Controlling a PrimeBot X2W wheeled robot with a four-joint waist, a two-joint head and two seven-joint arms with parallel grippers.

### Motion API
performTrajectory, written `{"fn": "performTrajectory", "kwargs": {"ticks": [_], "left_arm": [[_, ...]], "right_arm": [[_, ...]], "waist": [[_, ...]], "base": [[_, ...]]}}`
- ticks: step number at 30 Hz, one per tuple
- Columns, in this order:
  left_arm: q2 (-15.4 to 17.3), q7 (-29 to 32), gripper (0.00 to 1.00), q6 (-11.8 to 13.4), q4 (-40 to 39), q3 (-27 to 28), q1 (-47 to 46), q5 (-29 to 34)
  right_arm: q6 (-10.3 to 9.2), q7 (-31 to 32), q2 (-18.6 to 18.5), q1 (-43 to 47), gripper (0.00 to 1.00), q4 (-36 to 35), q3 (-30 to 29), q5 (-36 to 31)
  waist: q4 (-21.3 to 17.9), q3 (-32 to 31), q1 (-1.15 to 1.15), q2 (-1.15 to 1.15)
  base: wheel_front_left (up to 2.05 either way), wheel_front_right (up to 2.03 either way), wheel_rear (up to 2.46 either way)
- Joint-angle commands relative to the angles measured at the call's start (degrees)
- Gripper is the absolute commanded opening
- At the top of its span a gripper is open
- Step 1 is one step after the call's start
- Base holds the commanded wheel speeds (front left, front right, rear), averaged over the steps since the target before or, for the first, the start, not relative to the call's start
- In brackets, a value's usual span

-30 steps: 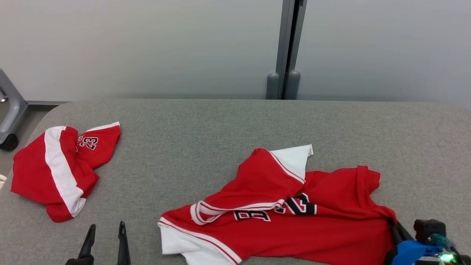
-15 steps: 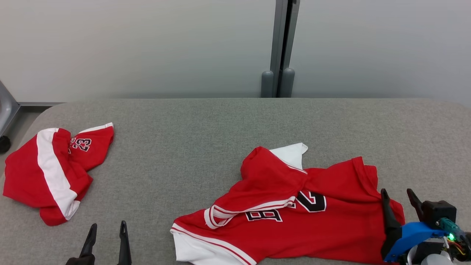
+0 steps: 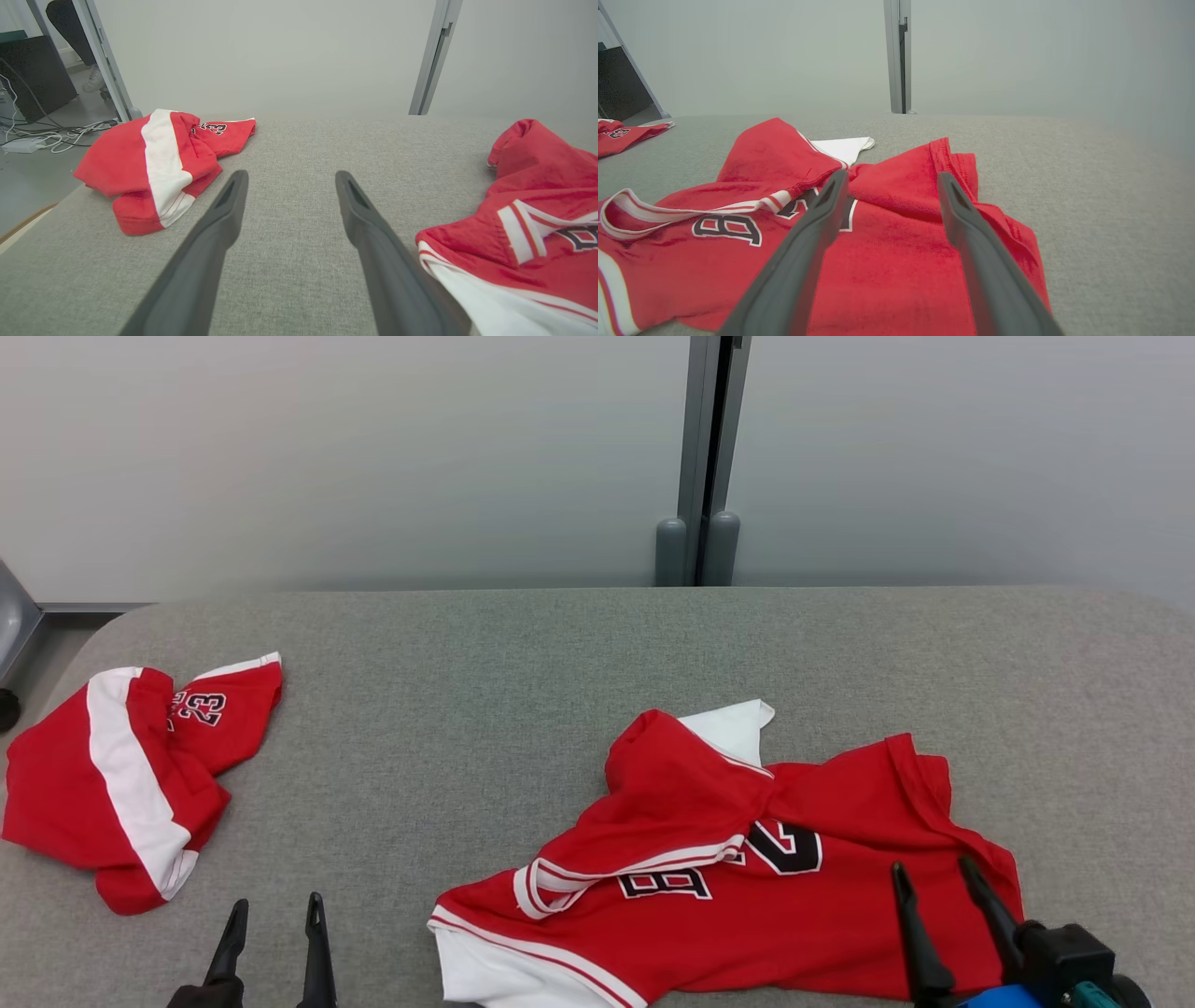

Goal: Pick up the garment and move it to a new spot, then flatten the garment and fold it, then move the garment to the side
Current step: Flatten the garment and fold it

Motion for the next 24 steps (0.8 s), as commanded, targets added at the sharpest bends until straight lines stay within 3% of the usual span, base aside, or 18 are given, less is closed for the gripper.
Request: {"fn": "performTrajectory", "kwargs": {"ticks": [1, 12, 24], "left_arm": [[-0.08, -0.16, 1.0, -0.25, 0.32, -0.09, -0.33, 0.38], [-0.13, -0.15, 1.0, -1.2, 2.19, -3.67, -1.28, 0.63], [2.78, -0.15, 1.0, -1.78, 9.89, -20.17, -1.3, -2.09]], "right_arm": [[-0.01, -0.03, 0.07, 1.78, 1.0, 0.21, 1.49, 1.12], [-0.01, -0.03, 0.05, 0.97, 1.0, 1.24, 3.0, 1.71], [-0.01, -0.03, 0.05, 1.54, 1.0, 1.57, 3.58, 1.67]], "waist": [[-0.09, -0.03, 0.0, 0.0], [-0.36, -0.31, 0.0, 0.0], [-0.77, -0.43, 0.0, 0.0]], "base": [[0.0, 0.0, 0.0], [0.0, 0.0, 0.0], [0.0, 0.0, 0.0]]}}
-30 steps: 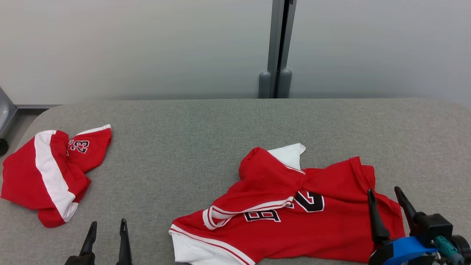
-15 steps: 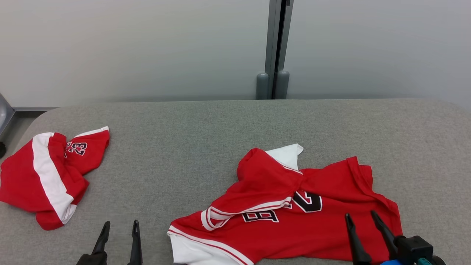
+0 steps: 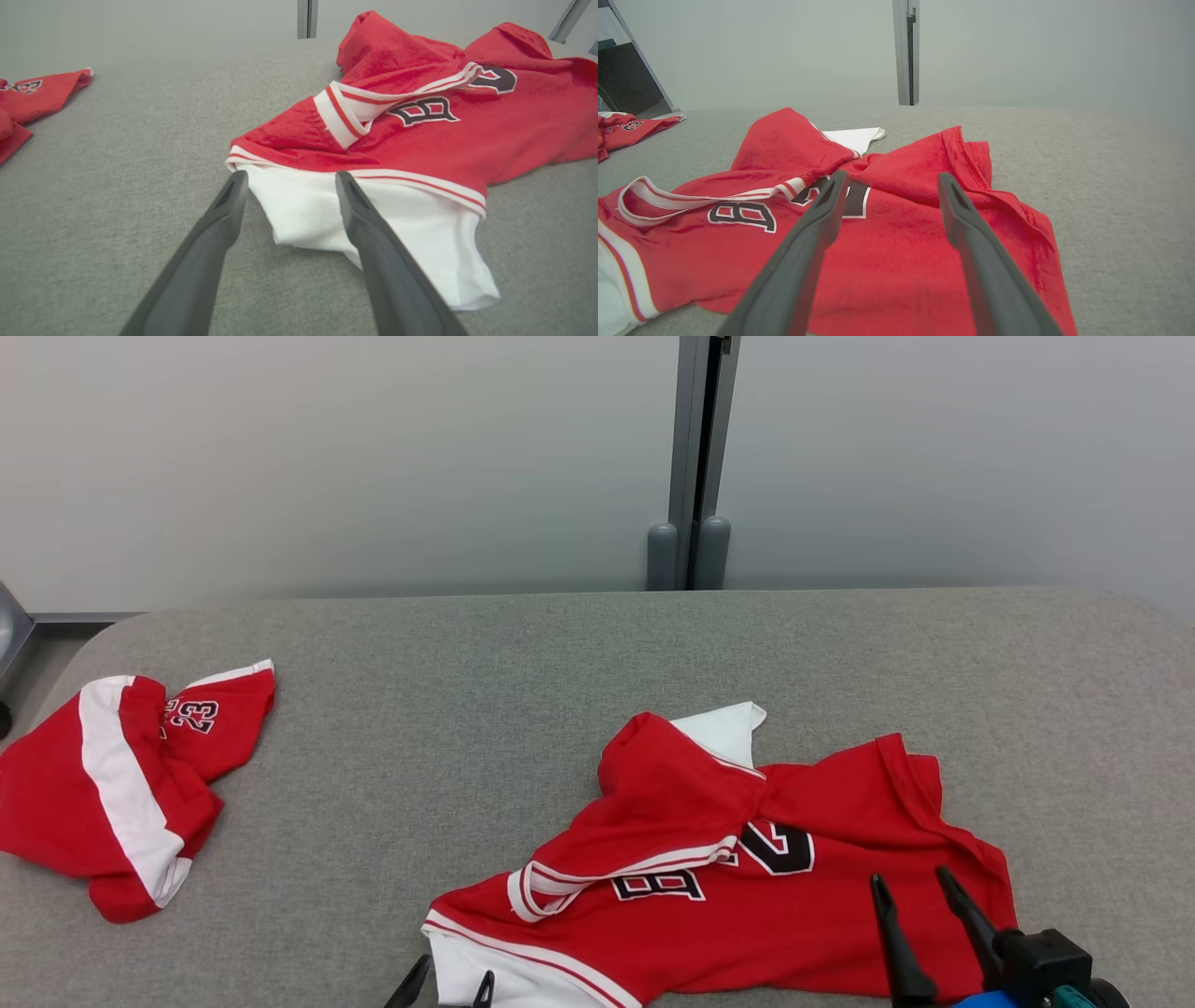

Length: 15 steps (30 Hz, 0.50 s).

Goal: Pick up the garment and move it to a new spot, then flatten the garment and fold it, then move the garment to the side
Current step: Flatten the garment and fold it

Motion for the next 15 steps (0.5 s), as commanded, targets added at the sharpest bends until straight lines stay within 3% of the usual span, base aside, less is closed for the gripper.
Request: {"fn": "performTrajectory", "kwargs": {"ticks": [1, 10, 11, 12, 15], "left_arm": [[0.89, -0.15, 1.0, -0.03, 1.76, -1.14, -0.38, -1.09], [-0.14, -0.16, 1.0, -0.04, 9.35, -3.37, -5.03, -4.66], [-0.27, -0.15, 0.39, -0.04, 10.16, -4.18, -5.82, -5.03], [-0.41, -0.16, 0.0, -0.04, 10.75, -4.51, -6.79, -5.66], [-0.33, -0.15, 0.0, -0.04, 12.77, -5.94, -9.8, -6.69]], "right_arm": [[-0.01, -0.03, -0.08, 0.48, 1.0, 0.23, 0.06, 0.24], [-0.01, -0.03, -0.08, -0.32, 1.0, 0.29, -0.16, 0.17], [-0.01, -0.03, -0.08, -0.39, 1.0, 0.28, -0.2, 0.17], [-0.01, -0.03, -0.08, -0.49, 1.0, 0.3, -0.17, 0.15], [-0.01, -0.03, -0.08, -0.91, 1.0, 0.44, 0.29, 0.07]], "waist": [[-0.2, 0.07, 0.0, 0.0], [-0.58, 0.57, 0.0, 0.0], [-0.55, 0.62, 0.0, 0.0], [-0.53, 0.68, 0.0, 0.0], [-0.73, 0.84, 0.0, 0.0]], "base": [[0.0, 0.0, 0.0], [0.0, 0.0, 0.0], [0.0, 0.0, 0.0], [0.0, 0.0, 0.0], [0.0, 0.0, 0.0]]}}
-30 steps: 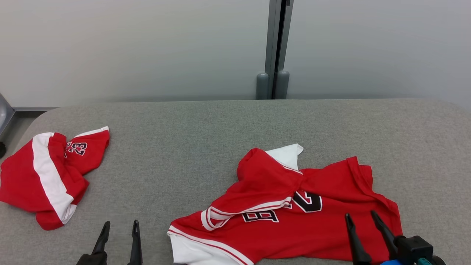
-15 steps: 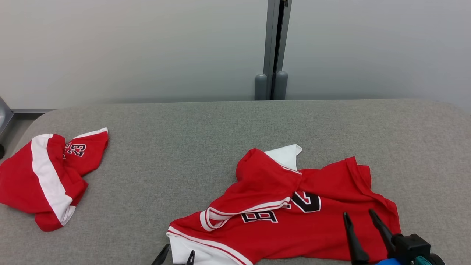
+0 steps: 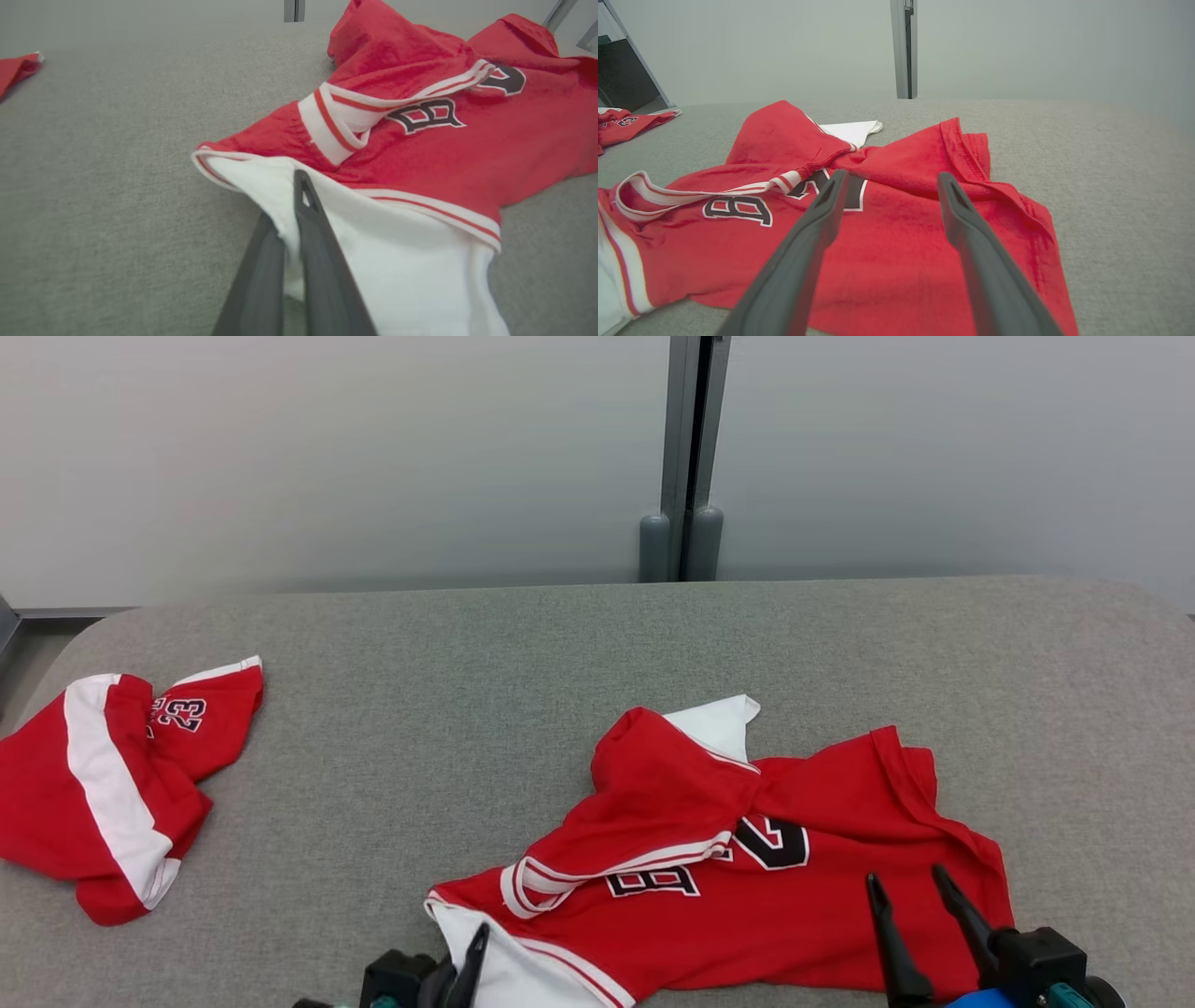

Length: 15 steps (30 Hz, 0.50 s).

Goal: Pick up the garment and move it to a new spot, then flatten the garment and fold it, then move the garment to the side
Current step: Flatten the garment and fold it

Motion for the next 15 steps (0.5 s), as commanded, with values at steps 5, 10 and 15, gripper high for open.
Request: {"fn": "performTrajectory", "kwargs": {"ticks": [5, 10, 15], "left_arm": [[1.2, -0.17, 0.0, -0.03, -1.03, 0.61, -5.38, -1.28], [1.35, -0.17, 0.0, -0.03, -0.02, 1.14, -9.05, -2.31], [1.02, -0.16, 0.0, -0.04, 5.95, 0.04, -12.16, -4.01]], "right_arm": [[-0.01, -0.03, -0.09, -1.41, 1.0, -0.13, -0.23, -0.09], [-0.01, -0.03, -0.08, -1.79, 1.0, 0.01, -0.21, -0.3], [-0.01, -0.03, -0.08, -2.83, 1.0, 0.41, 0.19, -0.23]], "waist": [[-0.68, 0.77, 0.0, 0.0], [-1.58, 1.64, 0.0, 0.0], [-2.5, 2.43, 0.0, 0.0]], "base": [[0.0, 0.0, 0.0], [0.0, 0.0, 0.0], [0.0, 0.0, 0.0]]}}
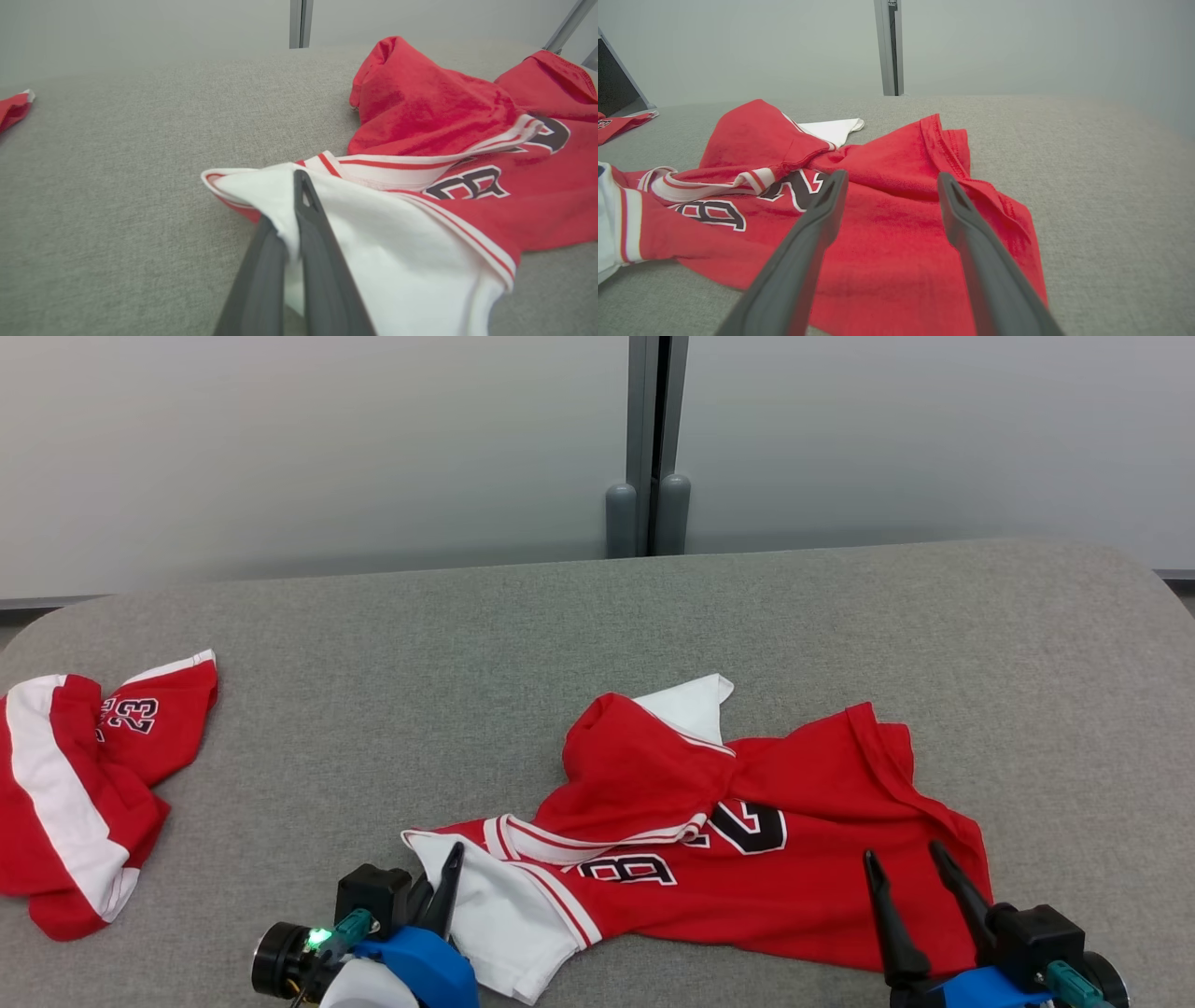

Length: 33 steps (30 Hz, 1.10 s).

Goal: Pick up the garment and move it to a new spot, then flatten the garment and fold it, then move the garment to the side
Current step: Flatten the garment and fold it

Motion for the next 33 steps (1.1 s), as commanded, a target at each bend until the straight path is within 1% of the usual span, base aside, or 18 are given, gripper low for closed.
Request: {"fn": "performTrajectory", "kwargs": {"ticks": [1, 4, 7, 9, 15, 21, 23, 29, 33], "left_arm": [[0.01, -0.15, 0.0, -0.04, 1.3, -0.43, -1.45, -0.64], [-0.04, -0.15, 0.0, -0.04, 2.35, -0.86, -2.24, -1.15], [0.19, -0.16, 0.0, -0.04, 1.89, -1.26, -1.52, -1.56], [0.68, -0.16, 0.0, -0.04, 1.06, -0.55, -0.48, -1.6], [2.29, -0.15, 0.0, 0.43, -6.07, 1.21, 5.15, 0.27], [3.85, 0.16, 0.0, 1.28, -12.81, 1.91, 12.09, -0.28], [4.18, 1.22, 0.0, 1.59, -15.89, 1.97, 14.21, -0.89], [4.86, 7.69, 0.0, 3.24, -25.32, 2.6, 21.9, -3.5], [6.03, 11.97, 0.0, 4.33, -27.89, 3.12, 26.13, -5.16]], "right_arm": [[-0.01, -0.03, -0.11, -0.93, 1.0, 0.09, 0.11, -0.01], [-0.01, -0.03, -0.11, -1.04, 1.0, 0.27, 0.09, 0.19], [-0.01, -0.03, -0.11, -0.64, 1.0, 0.32, -0.39, 0.35], [-0.01, -0.03, -0.1, 0.02, 1.0, 0.36, -0.37, 0.48], [-0.01, -0.03, -0.1, 1.45, 1.0, 0.33, -0.89, 0.94], [-0.01, -0.03, -0.11, 2.59, 1.0, 0.39, -1.18, 1.22], [-0.01, -0.03, -0.11, 3.08, 1.0, 0.32, -1.31, 1.28], [-0.01, -0.03, -0.11, 3.23, 1.0, 0.39, -1.3, 1.43], [-0.01, -0.03, -0.1, 2.99, 1.0, 0.54, -1.28, 1.4]], "waist": [[-0.23, 0.11, -0.01, -0.01], [-0.38, 0.22, -0.01, -0.01], [-0.08, 0.06, -0.01, -0.01], [0.16, -0.39, -0.01, -0.01], [1.58, -1.7, -0.01, -0.01], [3.64, -2.46, -0.01, -0.01], [4.28, -2.48, -0.01, -0.01], [5.13, -2.17, -0.01, -0.01], [5.19, -1.94, -0.01, -0.01]], "base": [[0.0, 0.0, 0.0], [0.0, 0.0, 0.0], [0.0, 0.0, 0.0], [0.0, 0.0, 0.0], [0.0, 0.0, 0.0], [0.0, 0.0, 0.0], [0.0, 0.0, 0.0], [0.0, 0.0, 0.0], [0.0, 0.0, 0.0]]}}
